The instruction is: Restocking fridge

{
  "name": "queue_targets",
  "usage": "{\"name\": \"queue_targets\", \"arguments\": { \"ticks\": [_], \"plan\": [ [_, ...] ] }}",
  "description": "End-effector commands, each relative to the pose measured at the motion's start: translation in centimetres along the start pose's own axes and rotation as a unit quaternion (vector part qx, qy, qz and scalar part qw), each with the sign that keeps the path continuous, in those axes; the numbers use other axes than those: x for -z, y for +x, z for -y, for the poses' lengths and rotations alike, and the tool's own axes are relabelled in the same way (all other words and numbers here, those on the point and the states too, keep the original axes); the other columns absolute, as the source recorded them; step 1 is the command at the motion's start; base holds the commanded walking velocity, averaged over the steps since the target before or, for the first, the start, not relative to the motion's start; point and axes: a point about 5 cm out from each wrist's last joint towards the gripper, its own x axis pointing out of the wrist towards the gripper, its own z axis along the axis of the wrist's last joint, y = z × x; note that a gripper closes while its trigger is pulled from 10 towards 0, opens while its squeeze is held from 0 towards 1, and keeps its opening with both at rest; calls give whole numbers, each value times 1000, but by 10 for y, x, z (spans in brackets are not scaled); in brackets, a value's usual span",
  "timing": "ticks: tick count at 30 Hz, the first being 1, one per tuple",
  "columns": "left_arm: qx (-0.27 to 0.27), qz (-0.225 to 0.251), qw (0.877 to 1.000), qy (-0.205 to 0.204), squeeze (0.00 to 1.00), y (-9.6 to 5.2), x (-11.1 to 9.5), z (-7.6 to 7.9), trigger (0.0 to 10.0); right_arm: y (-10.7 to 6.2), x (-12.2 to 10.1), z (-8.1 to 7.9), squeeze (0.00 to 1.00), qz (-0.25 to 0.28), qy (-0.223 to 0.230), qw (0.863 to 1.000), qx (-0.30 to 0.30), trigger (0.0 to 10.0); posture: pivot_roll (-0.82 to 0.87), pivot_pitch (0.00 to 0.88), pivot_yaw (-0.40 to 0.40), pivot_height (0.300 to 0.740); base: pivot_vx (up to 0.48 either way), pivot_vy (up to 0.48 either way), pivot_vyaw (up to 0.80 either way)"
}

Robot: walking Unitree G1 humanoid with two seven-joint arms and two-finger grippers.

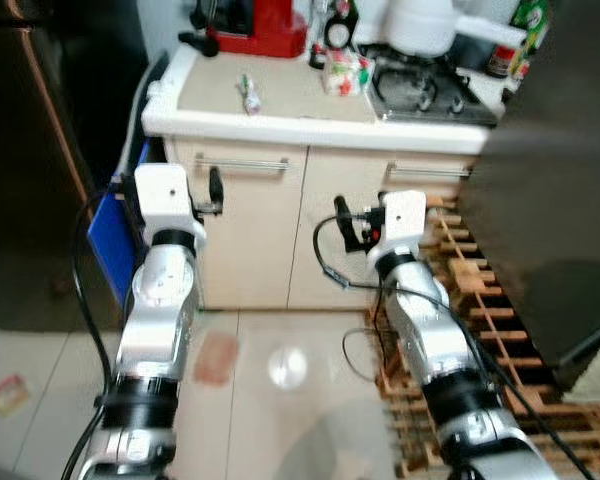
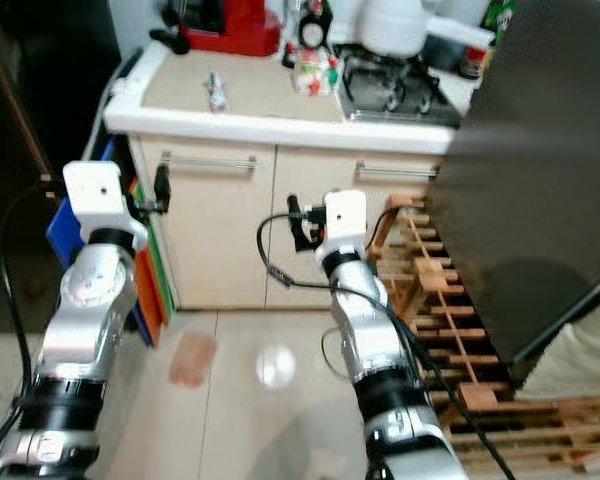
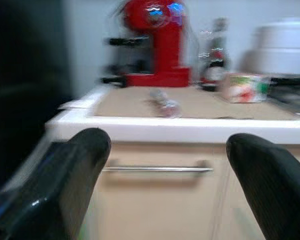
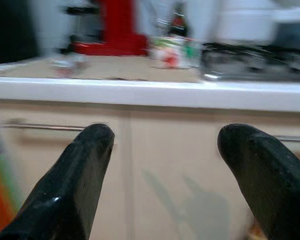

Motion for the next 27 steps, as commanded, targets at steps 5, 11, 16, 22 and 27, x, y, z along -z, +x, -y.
{"name": "queue_targets", "arguments": {
  "ticks": [5,11,16,22,27],
  "plan": [
    [17,-10,1000,20,0,2,2,1,10000,3,-9,-8,31,17,7,1000,-3,10000,67,0,-11,740,468,0,0],
    [32,-9,999,28,0,3,0,4,10000,1,-8,-10,24,20,13,1000,1,10000,61,0,8,740,431,0,0],
    [40,-9,999,26,0,3,-2,5,10000,-2,-6,-11,27,18,18,1000,4,10000,56,0,20,740,412,-242,0],
    [42,-7,999,23,0,3,-5,4,10000,-5,-5,-14,27,17,20,1000,2,10000,53,0,29,740,412,-244,0],
    [38,5,999,26,0,7,-17,3,10000,-10,-2,-15,24,12,23,1000,2,10000,51,0,39,740,412,-244,0]
  ]
}}
